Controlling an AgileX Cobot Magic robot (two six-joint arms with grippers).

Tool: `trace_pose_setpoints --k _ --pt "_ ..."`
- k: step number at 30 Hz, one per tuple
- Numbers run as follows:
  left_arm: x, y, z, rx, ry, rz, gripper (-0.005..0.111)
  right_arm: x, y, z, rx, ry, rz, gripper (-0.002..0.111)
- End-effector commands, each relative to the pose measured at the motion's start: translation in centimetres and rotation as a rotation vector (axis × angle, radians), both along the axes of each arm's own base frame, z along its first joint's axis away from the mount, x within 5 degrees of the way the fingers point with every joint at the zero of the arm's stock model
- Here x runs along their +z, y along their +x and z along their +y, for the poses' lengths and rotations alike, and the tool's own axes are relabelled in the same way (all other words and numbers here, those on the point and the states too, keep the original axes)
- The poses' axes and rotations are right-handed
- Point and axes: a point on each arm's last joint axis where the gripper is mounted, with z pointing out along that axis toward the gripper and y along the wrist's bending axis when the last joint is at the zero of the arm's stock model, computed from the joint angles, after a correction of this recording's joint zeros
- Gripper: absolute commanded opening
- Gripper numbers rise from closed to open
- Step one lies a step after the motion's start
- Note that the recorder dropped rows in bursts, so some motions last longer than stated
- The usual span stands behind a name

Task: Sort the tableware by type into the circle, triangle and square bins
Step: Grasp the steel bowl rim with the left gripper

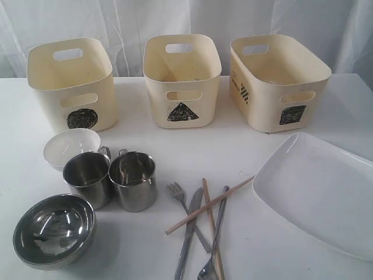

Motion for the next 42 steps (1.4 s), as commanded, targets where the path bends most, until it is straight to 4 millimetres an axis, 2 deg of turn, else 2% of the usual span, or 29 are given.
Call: trace_pose_setpoints --k 1,4,7,9,13,15,17,21,23,26,31,37,42 --pt "-3.6 2.6 -2.1 -0.271 -0.198 0.561 0.000 0.0 0.0 0.0 -0.004 -0.008 -0.008 0.000" --pt "-5.3 3.3 -4.4 -0.589 -0.360 0.677 0.000 0.0 0.0 0.0 -0.004 -0.008 -0.008 0.000" --pt "-6.6 4.3 -5.6 -0.773 -0.406 0.590 0.000 0.0 0.0 0.0 -0.004 -0.008 -0.008 0.000" --pt "-7.5 4.5 -5.6 -0.838 -0.350 0.538 0.000 0.0 0.0 0.0 -0.004 -0.008 -0.008 0.000" --pt "-9.8 4.8 -4.9 -0.775 -0.238 0.479 0.002 0.0 0.0 0.0 -0.004 -0.008 -0.008 0.000" --pt "-10.7 4.7 -4.8 -0.799 -0.186 0.448 0.012 0.0 0.0 0.0 -0.004 -0.008 -0.008 0.000" --pt "-11.6 4.4 -5.0 -0.840 -0.166 0.423 0.027 0.0 0.0 0.0 -0.004 -0.008 -0.008 0.000" --pt "-13.1 4.1 -5.4 -0.822 -0.217 0.389 0.068 0.0 0.0 0.0 -0.004 -0.008 -0.008 0.000" --pt "-13.9 4.1 -5.1 -0.780 -0.206 0.397 0.077 0.0 0.0 0.0 -0.004 -0.008 -0.008 0.000" --pt "-14.8 4.1 -4.8 -0.742 -0.205 0.413 0.075 0.0 0.0 0.0 -0.004 -0.008 -0.008 0.000" --pt "-16.1 4.4 -5.2 -0.707 -0.329 0.437 0.069 0.0 0.0 0.0 -0.004 -0.008 -0.008 0.000" --pt "-17.5 5.0 -5.1 -0.682 -0.353 0.476 0.069 0.0 0.0 0.0 -0.004 -0.008 -0.008 0.000" --pt "-18.2 5.7 -5.3 -0.612 -0.471 0.468 0.069 0.0 0.0 0.0 -0.004 -0.008 -0.008 0.000"
